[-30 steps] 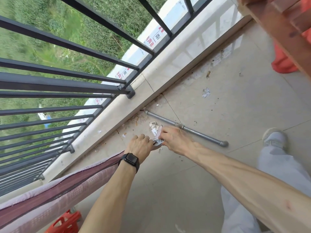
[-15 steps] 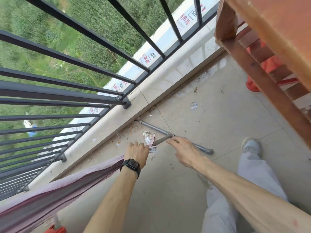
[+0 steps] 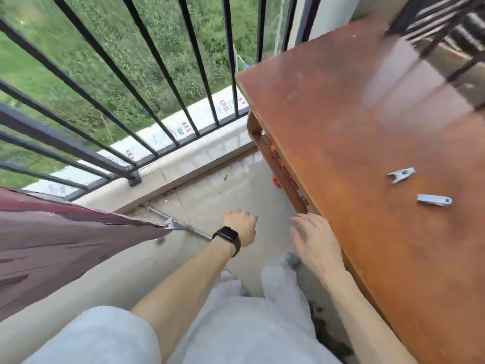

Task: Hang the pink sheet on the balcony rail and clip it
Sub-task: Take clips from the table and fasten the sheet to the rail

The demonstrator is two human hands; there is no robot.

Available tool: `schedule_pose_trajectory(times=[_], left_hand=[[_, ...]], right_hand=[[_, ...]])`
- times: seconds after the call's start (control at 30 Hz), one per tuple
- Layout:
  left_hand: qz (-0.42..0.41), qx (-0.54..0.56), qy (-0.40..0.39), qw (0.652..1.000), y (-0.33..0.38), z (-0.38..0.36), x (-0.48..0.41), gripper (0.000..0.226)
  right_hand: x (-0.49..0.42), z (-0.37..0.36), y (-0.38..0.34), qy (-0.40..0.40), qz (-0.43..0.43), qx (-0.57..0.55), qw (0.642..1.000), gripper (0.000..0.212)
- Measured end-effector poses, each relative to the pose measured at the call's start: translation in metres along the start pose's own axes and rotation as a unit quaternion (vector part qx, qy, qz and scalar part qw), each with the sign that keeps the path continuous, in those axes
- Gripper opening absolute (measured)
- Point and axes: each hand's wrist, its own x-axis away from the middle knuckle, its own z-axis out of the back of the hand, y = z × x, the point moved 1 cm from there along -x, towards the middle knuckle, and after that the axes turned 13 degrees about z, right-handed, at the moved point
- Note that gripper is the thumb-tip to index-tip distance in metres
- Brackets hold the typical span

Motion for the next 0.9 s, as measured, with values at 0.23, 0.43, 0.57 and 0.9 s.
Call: schedule_pose_trajectory(times=[0.23,0.43,0.57,0.9], left_hand=[[-0.128,0.043,0.136,0.981,0.126,0.077,0.029,0.032],[-0.172,0.016,0.201,0.964,0.214,0.141,0.006,0.032],[-0.183,-0.007,0.210,0.960,0.275,0.168,-0.032,0.032],[-0.162,-0.012,0.138,0.977,0.377,0.153,-0.131,0.049]], right_hand=[[0.062,0.101,0.038,0.120,-0.105,0.033,0.987,0.024],[0.077,0.149,0.112,0.173,-0.174,0.033,0.969,0.025],[0.067,0.163,0.181,0.174,-0.206,0.026,0.963,0.025],[0.021,0.148,0.322,0.069,-0.201,0.026,0.977,0.042]])
